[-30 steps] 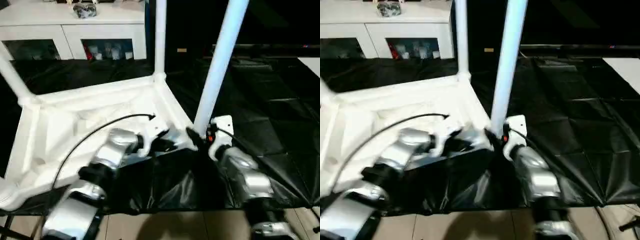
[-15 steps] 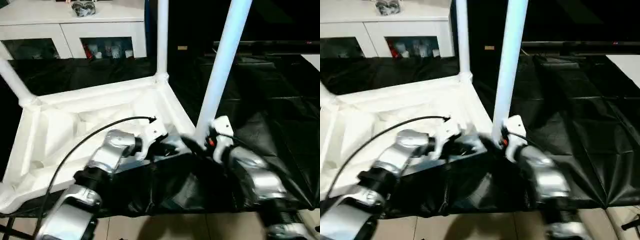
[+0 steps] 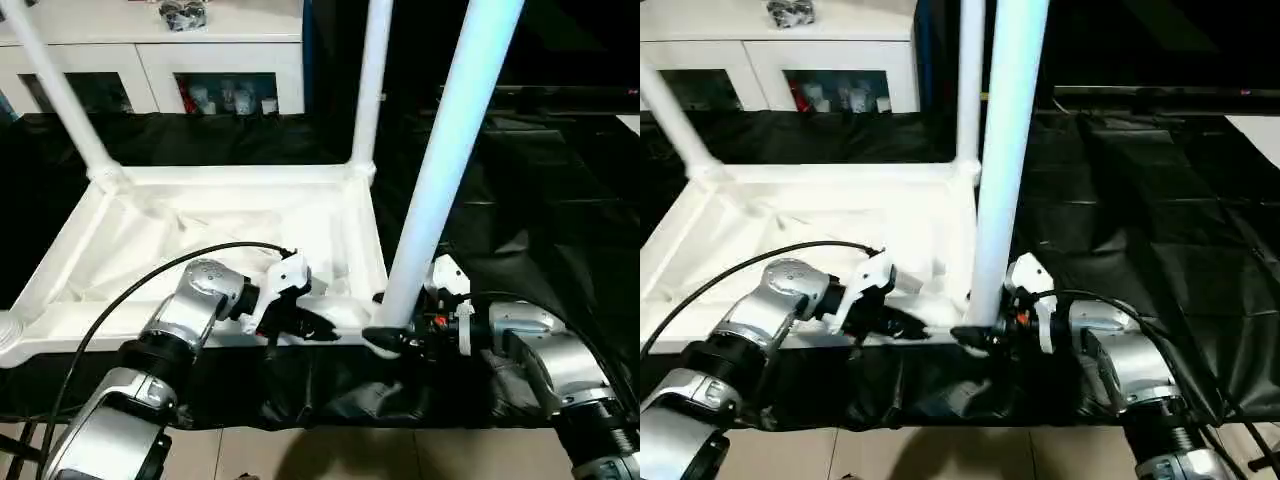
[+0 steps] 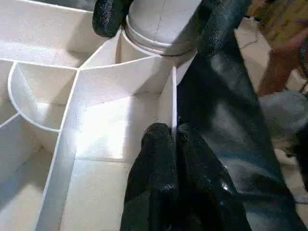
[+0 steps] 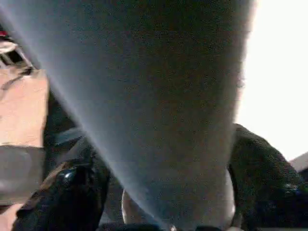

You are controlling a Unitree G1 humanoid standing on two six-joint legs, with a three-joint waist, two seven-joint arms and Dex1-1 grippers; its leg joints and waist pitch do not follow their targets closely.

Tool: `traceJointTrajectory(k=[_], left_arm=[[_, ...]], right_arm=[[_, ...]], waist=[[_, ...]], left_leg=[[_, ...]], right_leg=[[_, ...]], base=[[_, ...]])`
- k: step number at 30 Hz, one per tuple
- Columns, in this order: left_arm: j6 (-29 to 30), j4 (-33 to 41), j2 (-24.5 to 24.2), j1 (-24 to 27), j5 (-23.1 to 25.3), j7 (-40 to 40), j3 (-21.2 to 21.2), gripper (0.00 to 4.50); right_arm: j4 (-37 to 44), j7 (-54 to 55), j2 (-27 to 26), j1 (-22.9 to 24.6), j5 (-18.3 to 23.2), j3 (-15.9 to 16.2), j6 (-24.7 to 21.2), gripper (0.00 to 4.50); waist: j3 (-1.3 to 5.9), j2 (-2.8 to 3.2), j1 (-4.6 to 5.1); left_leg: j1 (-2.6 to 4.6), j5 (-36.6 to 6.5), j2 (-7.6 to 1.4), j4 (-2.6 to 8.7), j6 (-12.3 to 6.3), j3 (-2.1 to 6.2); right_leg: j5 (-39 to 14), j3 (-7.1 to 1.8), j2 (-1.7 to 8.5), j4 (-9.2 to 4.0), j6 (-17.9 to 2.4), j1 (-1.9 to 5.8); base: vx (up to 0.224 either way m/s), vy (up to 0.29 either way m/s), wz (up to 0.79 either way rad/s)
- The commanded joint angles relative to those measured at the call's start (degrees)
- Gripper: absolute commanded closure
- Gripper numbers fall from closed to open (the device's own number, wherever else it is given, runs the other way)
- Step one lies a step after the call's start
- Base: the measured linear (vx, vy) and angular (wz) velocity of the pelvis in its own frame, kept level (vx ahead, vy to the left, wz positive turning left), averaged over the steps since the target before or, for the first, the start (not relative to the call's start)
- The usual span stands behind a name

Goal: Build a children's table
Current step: Rotate leg to tighten

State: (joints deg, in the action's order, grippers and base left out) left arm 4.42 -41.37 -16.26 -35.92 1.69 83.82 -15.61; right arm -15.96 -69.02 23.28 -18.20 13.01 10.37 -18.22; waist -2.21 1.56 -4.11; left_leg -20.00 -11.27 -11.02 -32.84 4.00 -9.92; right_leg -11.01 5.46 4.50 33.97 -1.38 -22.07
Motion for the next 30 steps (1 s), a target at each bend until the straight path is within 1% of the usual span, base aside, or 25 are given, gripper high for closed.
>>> traceJointTrajectory(k=[1, 5, 6, 9, 10, 11, 12, 13, 14, 15, 16, 17, 18, 19, 20, 21, 22, 23, 24, 25, 26, 27, 28, 29, 30], left_arm=[[-0.41, -0.66, 1.73, -1.41, -0.99, 0.18, -1.75, 4.5], [-0.66, -1.11, 1.58, -1.81, -1.01, 0.84, -1.84, 4.5], [-0.66, -1.28, 1.67, -1.9, -1.02, 0.85, -1.63, 4.5], [-0.57, -1.23, 1.78, -1.86, -1.03, 0.67, -1.46, 4.5], [-0.5, -1.18, 1.98, -1.78, -0.86, -0.4, -1.14, 4.5], [-0.24, -1.17, 2.26, -1.73, -0.8, -1.57, -0.79, 4.5], [-0.24, -1.17, 2.26, -1.73, -0.8, -1.57, -0.79, 4.5], [0.55, -1.49, 3.27, -1.83, -0.19, -6.15, 0.06, 4.5], [0.62, -1.53, 3.37, -1.85, -0.15, -6.56, 0.14, 4.5], [1.3, -1.72, 4.39, -1.91, 0.18, -10.13, 0.78, 4.5], [1.7, -1.79, 4.88, -1.93, 0.38, -11.91, 1.09, 4.5], [2.19, -1.84, 5.52, -1.95, 0.58, -13.75, 1.36, 4.5], [2.57, -1.8, 6.07, -1.9, 0.73, -15.08, 1.53, 4.5], [3.4, -1.61, 7.2, -1.75, 0.94, -17.87, 2.01, 4.5], [3.55, -1.5, 7.46, -1.68, 1.01, -18.35, 2.03, 4.5], [4.13, -1.07, 8.53, -1.4, 1.29, -20.35, 2.13, 4.5], [4.67, -0.72, 9.76, -1.13, 1.74, -23.24, 2.27, 4.5], [4.67, -0.72, 9.76, -1.13, 1.74, -23.24, 2.27, 4.5], [5.43, -0.08, 11.25, -0.76, 1.9, -25.6, 2.23, 4.5], [5.87, 0.33, 12.15, -0.53, 1.97, -26.86, 2.15, 4.5], [6.31, 0.57, 13.05, -0.43, 2.02, -28.09, 2.02, 4.5], [6.46, 0.74, 13.8, -0.31, 2.12, -28.29, 1.41, 4.5], [6.57, 0.74, 14.01, -0.27, 2.01, -28.28, 1.36, 4.5], [6.66, 0.75, 14.13, -0.23, 1.91, -28.23, 1.36, 4.5], [6.66, 0.75, 14.13, -0.23, 1.91, -28.23, 1.36, 4.5]], right_arm=[[2.0, -3.58, -1.27, -0.62, 0.68, 5.84, -1.37, 1.39], [1.67, -4.15, -1.88, -1.0, 0.35, 6.44, -2.01, 1.62], [0.6, -3.77, -2.84, -1.02, 0.04, 6.38, -1.58, 1.74], [-0.57, -2.58, -3.94, -0.83, -0.17, 5.89, -0.57, 1.78], [-0.97, -0.73, -4.71, -0.48, -0.02, 4.81, 0.28, 1.8], [-1.52, 1.65, -5.6, -0.2, 0.09, 3.42, 1.31, 1.81], [-1.52, 1.65, -5.6, -0.2, 0.09, 3.42, 1.31, 1.82], [-4.16, 9.5, -7.92, -0.29, -0.89, 0.04, 3.78, 1.85], [-4.46, 10.28, -8.13, -0.34, -1.04, -0.25, 3.96, 1.88], [-6.05, 16.37, -9.56, -0.45, -2.32, -2.37, 5.49, 1.9], [-6.27, 18.62, -9.96, -0.37, -2.84, -3.04, 5.71, 1.93], [-6.36, 21.47, -10.49, -0.39, -3.41, -3.86, 5.35, 1.93], [-6.53, 23.83, -11.02, -0.47, -3.94, -4.53, 5.11, 2.01], [-6.93, 28.27, -12.28, -0.61, -4.92, -5.52, 5.03, 2.06], [-7.06, 29.25, -12.69, -0.67, -5.03, -5.73, 4.89, 2.09], [-7.61, 33.27, -14.38, -0.95, -5.47, -6.62, 4.33, 2.11], [-8.38, 38.11, -16.51, -1.29, -6.24, -7.55, 4.2, 2.12], [-8.38, 38.11, -16.51, -1.29, -6.24, -7.55, 4.2, 2.12], [-9.54, 44.0, -19.24, -1.89, -6.99, -8.86, 3.72, 2.12], [-10.32, 47.57, -20.95, -2.29, -7.43, -9.66, 3.43, 2.12], [-10.85, 50.08, -22.47, -2.51, -7.53, -10.08, 4.25, 2.12], [-10.78, 51.06, -23.74, -2.52, -7.51, -9.92, 5.38, 2.12], [-10.53, 50.78, -23.97, -2.43, -7.27, -9.96, 5.76, 1.59], [-10.31, 50.5, -24.07, -2.35, -7.09, -10.02, 5.92, 1.45], [-10.31, 50.5, -24.07, -2.35, -7.09, -10.02, 5.92, 1.45]], waist=[[2.85, -0.98, -0.08], [2.88, -0.96, -0.55], [2.87, -0.78, -0.6], [2.83, -0.95, -0.62], [2.86, -0.96, -0.62], [2.81, -0.58, -0.6], [2.77, -0.77, -0.45], [2.74, -0.67, -0.44], [2.76, -0.66, -0.26], [2.63, -0.64, 0.2], [2.6, -0.62, 0.34], [2.57, -0.47, 0.66], [2.59, -0.5, 0.82], [2.66, -0.55, 1.12], [2.66, -0.55, 1.12], [2.72, -0.56, 1.32], [2.74, -0.64, 1.41], [2.76, -0.62, 1.54], [2.74, 0.01, 1.57], [2.73, -0.4, 1.93], [2.77, -0.39, 1.99], [2.77, -0.17, 2.19], [2.76, -0.18, 2.25], [2.74, -0.13, 2.24], [2.68, -0.14, 2.29]], left_leg=[[-0.22, -8.01, -2.59, 3.35, -5.54, 0.35], [-0.11, -7.67, -2.6, 3.36, -5.12, 0.34], [-0.11, -7.92, -2.57, 3.35, -4.93, 0.31], [-0.15, -8.25, -2.49, 3.4, -4.47, 0.34], [-0.15, -8.2, -2.48, 3.39, -4.45, 0.34], [-0.07, -8.56, -2.51, 3.45, -4.19, 0.41], [-0.01, -9.21, -2.5, 3.53, -3.85, 0.4], [-0.07, -9.5, -2.45, 3.57, -3.65, 0.46], [-0.04, -9.78, -2.53, 3.56, -3.2, 0.46], [0.14, -11.36, -2.45, 3.81, -1.92, 0.64], [0.21, -11.66, -2.49, 3.85, -1.53, 0.65], [0.21, -12.27, -2.38, 3.91, -1.53, 0.79], [0.19, -12.29, -2.44, 3.93, -1.63, 0.75], [0.11, -11.72, -2.43, 3.9, -1.88, 0.74], [0.11, -11.72, -2.43, 3.9, -1.88, 0.74], [0.05, -11.27, -2.31, 3.82, -2.0, 0.69], [-0.05, -11.01, -2.2, 3.79, -2.1, 0.69], [-0.12, -10.21, -2.17, 3.71, -2.24, 0.6], [-0.05, -10.11, -2.25, 3.78, -1.92, 0.73], [-0.15, -10.41, -2.06, 3.78, -1.94, 0.67], [-0.05, -10.48, -2.07, 3.77, -1.97, 0.64], [-0.04, -10.79, -2.07, 3.83, -2.02, 0.67], [-0.09, -11.02, -2.06, 3.79, -2.15, 0.66], [-0.13, -11.3, -2.07, 3.84, -2.49, 0.7], [-0.17, -11.67, -2.04, 3.87, -2.71, 0.66]], right_leg=[[-14.51, -3.19, 4.43, -4.47, -10.98, 2.77], [-14.26, -3.22, 4.47, -4.41, -10.88, 2.72], [-14.56, -3.23, 4.45, -4.46, -10.77, 2.66], [-15.37, -3.21, 4.5, -4.53, -10.48, 2.75], [-15.55, -3.22, 4.51, -4.55, -10.36, 2.76], [-16.29, -3.21, 4.58, -4.65, -10.24, 2.65], [-17.17, -3.22, 4.55, -4.82, -9.96, 2.55], [-17.68, -3.18, 4.53, -4.84, -9.82, 2.63], [-17.96, -3.26, 4.66, -4.83, -9.77, 2.47], [-20.48, -3.14, 4.58, -5.1, -9.36, 2.33], [-20.62, -3.18, 4.54, -5.12, -9.3, 2.26], [-20.84, -3.16, 4.44, -5.15, -9.21, 2.41], [-20.38, -3.22, 4.39, -5.21, -9.18, 2.42], [-18.21, -3.33, 4.33, -5.0, -9.66, 2.44], [-18.21, -3.33, 4.33, -5.0, -9.66, 2.44], [-17.49, -3.37, 4.45, -4.96, -10.05, 2.41], [-17.55, -3.31, 4.46, -5.03, -9.92, 2.58], [-16.66, -3.39, 4.4, -4.93, -9.98, 2.53], [-16.49, -3.4, 4.47, -4.83, -10.12, 2.44], [-16.85, -3.24, 4.3, -5.01, -9.86, 2.56], [-17.01, -3.29, 4.35, -5.04, -9.81, 2.54], [-17.61, -3.27, 4.29, -5.16, -9.49, 2.44], [-17.54, -3.29, 4.31, -5.21, -9.44, 2.46], [-17.26, -3.3, 4.26, -5.19, -9.37, 2.52], [-17.39, -3.3, 4.22, -5.27, -9.3, 2.51]], base=[[0.0, 0.0, 0.0], [0.0, 0.0, 0.0], [0.0, 0.0, 0.0], [0.0, 0.0, 0.0], [0.0, 0.0, 0.0], [0.0, 0.0, 0.0], [0.0, 0.0, 0.0], [0.0, 0.0, 0.0], [0.0, 0.0, 0.0], [0.0, 0.0, 0.0], [0.0, 0.0, 0.0], [0.0, 0.0, 0.0], [0.0, 0.0, 0.0], [0.0, 0.0, 0.0], [0.0, 0.0, 0.0], [0.0, 0.0, 0.0], [0.0, 0.0, 0.0], [0.0, 0.0, 0.0], [0.0, 0.0, 0.0], [0.0, 0.0, 0.0], [0.0, 0.0, 0.0], [0.0, 0.0, 0.0], [0.0, 0.0, 0.0], [0.0, 0.0, 0.0], [0.0, 0.0, 0.0]])
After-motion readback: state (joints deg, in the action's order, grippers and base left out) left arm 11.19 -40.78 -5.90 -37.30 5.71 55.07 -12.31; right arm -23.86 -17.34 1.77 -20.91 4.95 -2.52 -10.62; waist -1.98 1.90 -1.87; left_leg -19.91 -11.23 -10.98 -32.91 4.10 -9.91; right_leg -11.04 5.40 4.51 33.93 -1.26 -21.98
